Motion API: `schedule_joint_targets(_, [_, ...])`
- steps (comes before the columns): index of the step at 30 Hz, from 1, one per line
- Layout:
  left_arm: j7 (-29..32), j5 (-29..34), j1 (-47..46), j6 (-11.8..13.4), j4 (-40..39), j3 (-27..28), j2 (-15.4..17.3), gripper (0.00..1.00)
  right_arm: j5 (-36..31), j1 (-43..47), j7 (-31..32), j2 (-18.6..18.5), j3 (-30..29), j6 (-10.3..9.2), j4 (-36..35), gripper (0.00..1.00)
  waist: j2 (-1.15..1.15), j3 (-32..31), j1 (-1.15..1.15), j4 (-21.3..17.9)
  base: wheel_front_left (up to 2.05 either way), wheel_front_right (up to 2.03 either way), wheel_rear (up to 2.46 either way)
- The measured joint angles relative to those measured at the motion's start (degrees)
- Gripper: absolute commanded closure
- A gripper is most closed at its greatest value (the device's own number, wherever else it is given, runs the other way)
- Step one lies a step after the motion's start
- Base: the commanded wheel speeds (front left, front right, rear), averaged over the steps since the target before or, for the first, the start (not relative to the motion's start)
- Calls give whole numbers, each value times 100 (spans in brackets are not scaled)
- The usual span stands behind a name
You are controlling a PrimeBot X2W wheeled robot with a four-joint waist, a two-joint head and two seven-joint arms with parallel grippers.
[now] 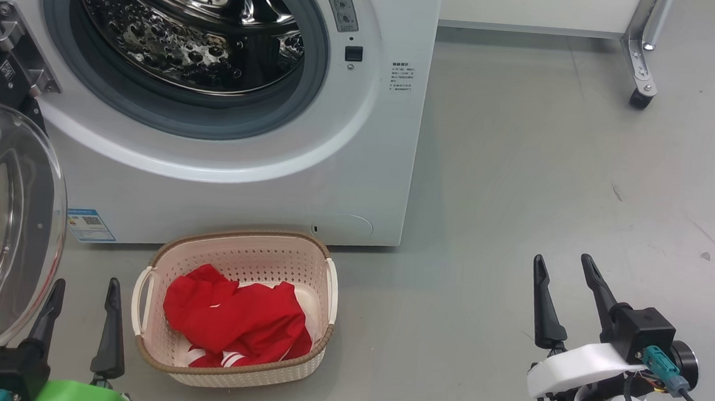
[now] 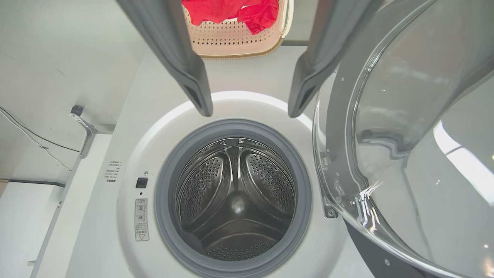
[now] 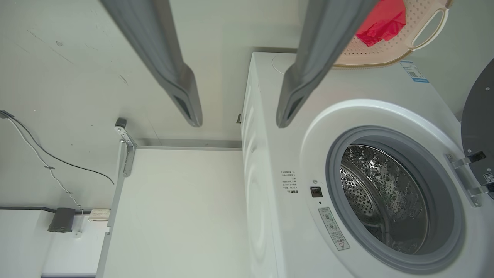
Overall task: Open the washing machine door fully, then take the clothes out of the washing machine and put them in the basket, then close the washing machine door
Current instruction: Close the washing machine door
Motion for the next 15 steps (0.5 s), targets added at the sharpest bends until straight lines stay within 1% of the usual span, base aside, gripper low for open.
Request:
schedule_joint_targets(10, [0, -44, 4, 0, 3, -26, 0, 0, -9, 0, 0, 3, -5, 1, 3, 0, 0, -14, 0, 58, 0, 0, 0])
schedule_joint_targets(15, [0, -48, 4, -2, 34, -180, -4, 0, -9, 10, 0, 8, -65, 2, 1, 0, 0, -44, 0, 155, 0, 0, 0])
